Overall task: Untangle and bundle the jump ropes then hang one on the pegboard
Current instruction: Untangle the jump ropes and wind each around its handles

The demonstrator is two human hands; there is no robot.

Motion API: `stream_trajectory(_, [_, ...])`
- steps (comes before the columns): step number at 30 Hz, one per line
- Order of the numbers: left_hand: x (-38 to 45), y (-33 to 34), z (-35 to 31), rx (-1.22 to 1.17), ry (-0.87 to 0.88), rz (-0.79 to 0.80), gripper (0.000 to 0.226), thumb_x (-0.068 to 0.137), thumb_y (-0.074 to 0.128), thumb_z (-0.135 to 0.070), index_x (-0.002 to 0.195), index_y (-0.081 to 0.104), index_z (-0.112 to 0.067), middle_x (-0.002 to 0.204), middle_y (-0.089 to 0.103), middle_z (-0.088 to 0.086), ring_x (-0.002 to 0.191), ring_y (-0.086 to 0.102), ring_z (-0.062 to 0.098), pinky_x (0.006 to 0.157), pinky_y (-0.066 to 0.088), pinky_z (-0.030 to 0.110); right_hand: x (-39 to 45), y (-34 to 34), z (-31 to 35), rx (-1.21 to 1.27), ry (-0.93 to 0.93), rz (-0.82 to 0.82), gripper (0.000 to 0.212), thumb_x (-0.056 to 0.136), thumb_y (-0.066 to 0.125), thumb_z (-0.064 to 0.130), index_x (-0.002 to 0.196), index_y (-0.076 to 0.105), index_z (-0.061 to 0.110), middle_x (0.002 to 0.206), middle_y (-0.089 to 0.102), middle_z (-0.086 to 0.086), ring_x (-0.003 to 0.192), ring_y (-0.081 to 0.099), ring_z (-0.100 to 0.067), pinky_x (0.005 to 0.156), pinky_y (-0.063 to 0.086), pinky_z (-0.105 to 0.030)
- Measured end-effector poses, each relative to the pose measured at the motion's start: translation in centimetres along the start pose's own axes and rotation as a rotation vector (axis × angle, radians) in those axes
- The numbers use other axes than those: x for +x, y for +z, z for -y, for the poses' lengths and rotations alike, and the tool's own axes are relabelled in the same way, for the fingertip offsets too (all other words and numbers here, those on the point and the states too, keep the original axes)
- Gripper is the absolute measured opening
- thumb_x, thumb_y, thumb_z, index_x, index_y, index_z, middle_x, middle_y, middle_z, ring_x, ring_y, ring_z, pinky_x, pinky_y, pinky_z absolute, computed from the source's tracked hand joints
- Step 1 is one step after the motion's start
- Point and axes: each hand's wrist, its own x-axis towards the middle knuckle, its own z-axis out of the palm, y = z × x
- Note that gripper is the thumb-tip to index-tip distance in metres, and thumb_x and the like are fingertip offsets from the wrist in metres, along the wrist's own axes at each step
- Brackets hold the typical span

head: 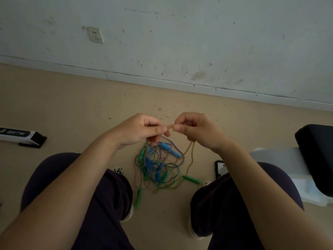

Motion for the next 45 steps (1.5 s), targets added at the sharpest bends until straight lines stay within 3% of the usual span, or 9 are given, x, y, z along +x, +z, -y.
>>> stream_trajectory(5, [0.1,-0.4,1.0,0.357,-0.136,-0.054,0.023,0.099,0.056,-0.038,0.084,0.07,-0.028,0.08,0.075,-0.01,0.078,0.07,0.001,0.09,0.054,0.034,0.0,-1.6,-0.3,0.105,-0.063,-0.216,0.011,0.095,0.062,0.017,0.084,0.062,0.015,0.06,0.05,0.0,0.052,0.046,-0.016,0.055,0.047,-0.031])
stream_trajectory(10, [-0.3,0.0,-0.1,0.122,-0.044,-0.042,0.033,0.093,0.058,-0.049,0.07,0.067,-0.026,0.048,0.055,0.0,0.046,0.054,0.017,0.07,0.053,0.031,-0.3,-1.4,0.0,0.067,-0.035,-0.079,0.027,0.088,0.065,0.037,0.086,0.062,0.01,0.059,0.058,-0.002,0.053,0.053,-0.025,0.053,0.051,-0.027])
stream_trajectory(15, [-0.3,0.7,-0.5,-0.039,0.03,0.027,0.035,0.085,0.068,-0.058,0.08,0.075,-0.024,0.053,0.042,-0.003,0.049,0.038,0.012,0.052,0.04,0.022,-0.3,-0.2,0.2,-0.005,-0.006,0.091,0.033,0.086,0.063,0.04,0.091,0.067,0.007,0.062,0.055,-0.005,0.055,0.051,-0.019,0.052,0.046,-0.024])
stream_trajectory(22, [-0.1,-1.2,0.7,0.242,-0.103,-0.023,0.019,0.1,0.057,-0.029,0.094,0.074,-0.023,0.079,0.075,-0.008,0.079,0.071,0.007,0.087,0.052,0.031,0.1,-2.1,-0.5,0.109,-0.048,-0.219,0.025,0.094,0.054,0.03,0.075,0.06,0.015,0.062,0.054,-0.001,0.057,0.051,-0.02,0.061,0.046,-0.035])
stream_trajectory(25, [-0.2,-1.3,0.8,0.273,-0.121,-0.032,0.02,0.101,0.057,-0.026,0.091,0.073,-0.02,0.073,0.074,-0.002,0.07,0.071,0.014,0.076,0.053,0.033,0.0,-2.5,-1.0,-0.021,0.005,-0.189,0.022,0.094,0.057,0.034,0.086,0.067,0.016,0.066,0.062,0.001,0.059,0.058,-0.018,0.062,0.05,-0.032])
stream_trajectory(29, [-0.4,-0.5,0.1,-0.011,-0.031,0.005,0.023,0.097,0.058,-0.04,0.096,0.074,-0.024,0.055,0.055,-0.001,0.044,0.049,0.015,0.057,0.052,0.03,-0.1,-1.3,-0.6,0.036,0.045,-0.047,0.032,0.087,0.069,0.041,0.108,0.066,0.017,0.072,0.066,-0.002,0.056,0.061,-0.021,0.057,0.055,-0.034])
stream_trajectory(33, [-0.2,0.7,-0.4,-0.057,-0.011,0.07,0.028,0.09,0.061,-0.047,0.099,0.075,-0.024,0.058,0.052,-0.003,0.045,0.042,0.011,0.051,0.045,0.024,0.0,-0.2,-0.1,0.008,0.027,0.04,0.023,0.086,0.07,0.032,0.096,0.069,0.011,0.07,0.061,-0.006,0.059,0.054,-0.023,0.056,0.05,-0.028])
stream_trajectory(38, [-0.3,-0.3,-0.3,-0.005,-0.052,0.047,0.022,0.095,0.062,-0.035,0.098,0.074,-0.017,0.067,0.064,-0.001,0.057,0.057,0.016,0.062,0.052,0.025,-0.2,-1.6,-0.2,0.043,0.029,-0.178,0.015,0.098,0.057,0.015,0.086,0.065,0.014,0.06,0.05,0.002,0.053,0.046,-0.014,0.054,0.043,-0.028])
stream_trajectory(45, [-0.5,-0.2,-0.5,-0.027,-0.061,0.028,0.02,0.098,0.058,-0.036,0.103,0.071,-0.021,0.067,0.063,0.0,0.049,0.052,0.015,0.054,0.048,0.022,-0.2,-1.9,-0.2,0.086,0.048,-0.263,0.017,0.098,0.057,0.011,0.084,0.067,0.012,0.072,0.066,-0.001,0.07,0.064,-0.017,0.073,0.056,-0.032])
